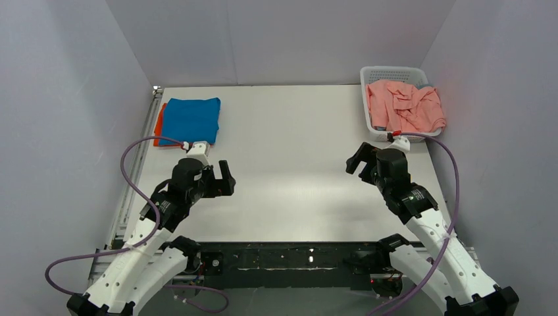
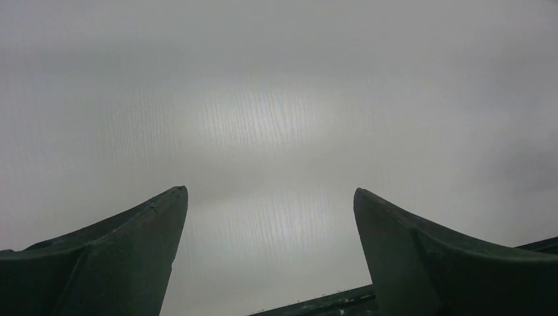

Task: Fold and stack the t-shirts
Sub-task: Grab crumpled tshirt from bin with the right arm

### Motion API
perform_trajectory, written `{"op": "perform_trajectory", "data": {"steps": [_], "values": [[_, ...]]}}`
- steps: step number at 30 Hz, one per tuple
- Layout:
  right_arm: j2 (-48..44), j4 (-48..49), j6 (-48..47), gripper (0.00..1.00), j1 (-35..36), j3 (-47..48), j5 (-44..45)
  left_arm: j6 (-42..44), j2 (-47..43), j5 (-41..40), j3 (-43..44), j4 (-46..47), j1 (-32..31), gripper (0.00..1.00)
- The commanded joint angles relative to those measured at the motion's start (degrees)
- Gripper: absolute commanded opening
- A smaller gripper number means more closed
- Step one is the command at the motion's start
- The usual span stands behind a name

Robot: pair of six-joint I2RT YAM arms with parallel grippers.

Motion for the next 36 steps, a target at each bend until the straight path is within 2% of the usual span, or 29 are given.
{"op": "perform_trajectory", "data": {"steps": [1,6,11,16,21,25,28,33,36], "values": [[2.66,1.63,-1.06,0.98,-0.19,4.89,2.36,1.45,1.65,-0.56,2.01,-1.57,-0.31,0.98],[8.28,4.61,-1.86,0.98,-0.19,9.55,6.9,-0.66,2.08,0.14,0.88,-1.19,-0.31,1.0],[20.91,0.97,-4.66,0.98,-3.27,22.56,14.7,-2.24,3.55,1.1,0.65,-3.42,-0.31,1.0],[38.07,-1.86,-7.31,0.98,-16.82,38.95,2.34,-3.62,2.93,0.71,0.48,-5.51,-0.31,1.0],[57.54,-7.22,-12.71,0.95,-26.56,57.1,-8.44,-5.47,1.92,1.02,-1.09,-6.57,-0.3,1.0],[72.26,-13.98,-17.06,0.91,-29.62,73.38,-13.01,-5.92,0.33,0.92,-2.06,-8.46,-0.35,1.0],[80.15,-16.06,-19.18,0.9,-30.48,81.56,-14.34,-6.83,-0.97,0.08,-3.0,-9.68,-0.28,1.0],[86.24,-17.47,-19.45,0.85,-31.24,84.63,-18.11,-7.76,-2.24,-0.52,-3.92,-11.39,-0.28,1.0],[86.99,-16.59,-19.47,0.75,-31.33,82.66,-18.4,-8.1,-2.3,-0.77,-4.08,-11.7,-0.35,1.0]]}}
